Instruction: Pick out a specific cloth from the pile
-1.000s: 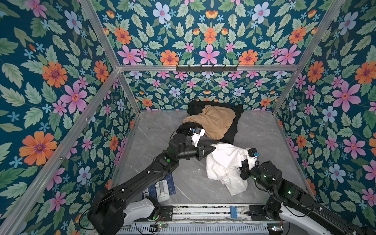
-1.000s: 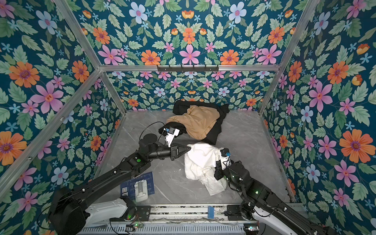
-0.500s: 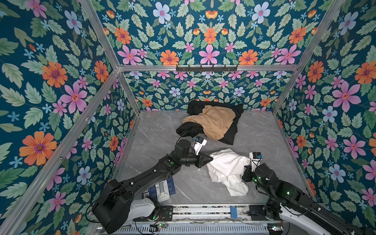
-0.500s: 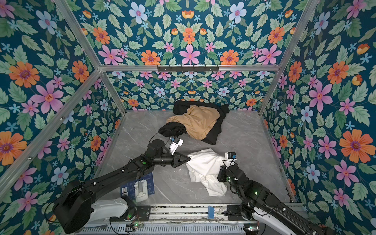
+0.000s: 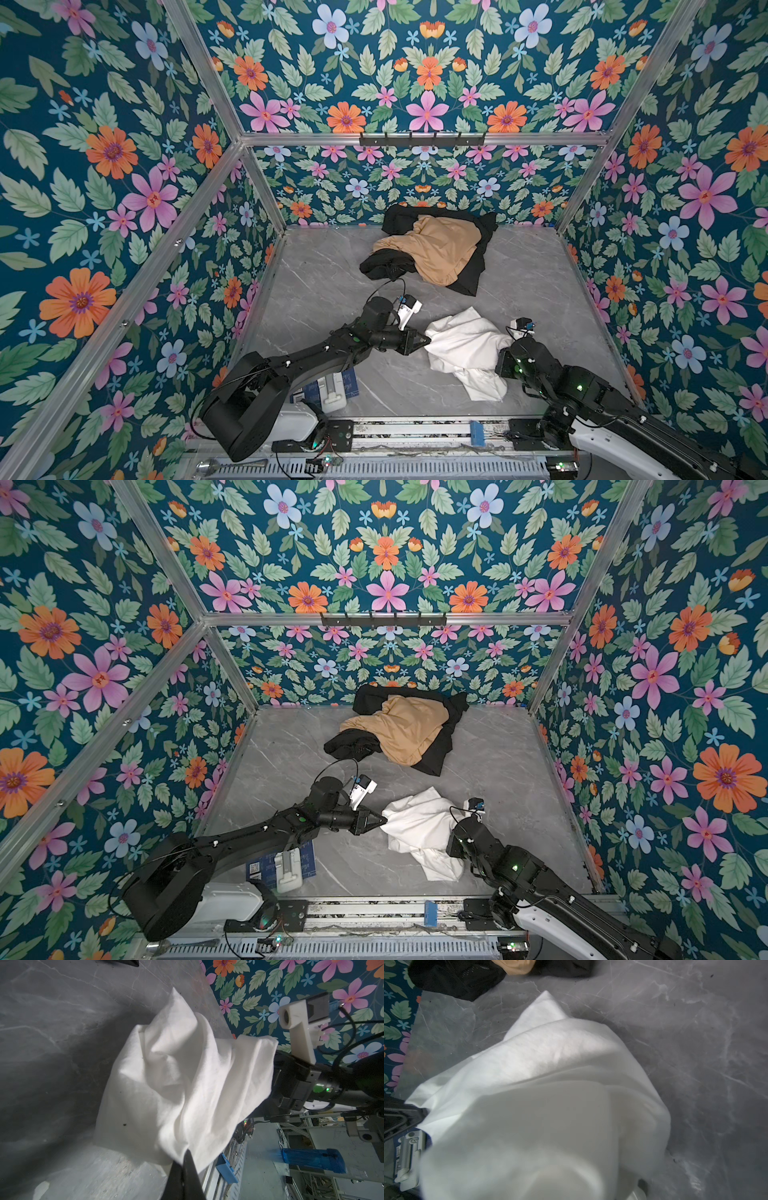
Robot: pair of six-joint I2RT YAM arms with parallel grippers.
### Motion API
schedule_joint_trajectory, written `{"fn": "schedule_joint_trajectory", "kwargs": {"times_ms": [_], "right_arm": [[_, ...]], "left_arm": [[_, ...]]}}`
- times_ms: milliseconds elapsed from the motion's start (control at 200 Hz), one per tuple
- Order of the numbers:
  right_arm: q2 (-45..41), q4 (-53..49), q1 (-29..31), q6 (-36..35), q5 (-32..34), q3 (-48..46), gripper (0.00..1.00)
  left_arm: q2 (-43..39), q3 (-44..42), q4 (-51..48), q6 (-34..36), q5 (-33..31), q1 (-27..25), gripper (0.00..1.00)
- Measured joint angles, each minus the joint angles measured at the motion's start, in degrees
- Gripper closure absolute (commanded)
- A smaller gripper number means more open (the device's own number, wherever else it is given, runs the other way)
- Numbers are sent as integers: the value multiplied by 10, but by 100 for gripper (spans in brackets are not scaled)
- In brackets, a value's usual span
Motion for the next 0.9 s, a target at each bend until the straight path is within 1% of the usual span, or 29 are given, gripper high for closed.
{"fn": "schedule_joint_trajectory", "kwargs": {"times_ms": [90, 150, 220, 450, 665, 725, 780, 820, 900], "right_arm": [[13, -4, -3, 6, -14, -2, 100], [20, -6, -5, 12, -22, -4, 89], [24, -7, -5, 14, -25, -9, 81], [29, -8, -6, 21, -39, -28, 79], [43, -1, -7, 44, -45, -47, 77], [47, 2, -7, 51, -49, -51, 76], [50, 2, -7, 59, -50, -53, 72], [51, 1, -7, 62, -51, -54, 67], [50, -3, -7, 70, -51, -53, 60]], "left_arm": [[7, -6, 6, -3, 0, 0, 100], [12, -10, 9, -3, 1, 0, 100], [17, -16, 16, -5, 2, 0, 100], [33, -54, 72, -34, 6, 0, 100], [62, -61, 101, -52, 17, 5, 100], [72, -63, 103, -54, 18, 6, 100], [82, -63, 104, -55, 19, 7, 100], [89, -63, 104, -57, 21, 8, 96], [102, -62, 103, -57, 23, 10, 87]]}}
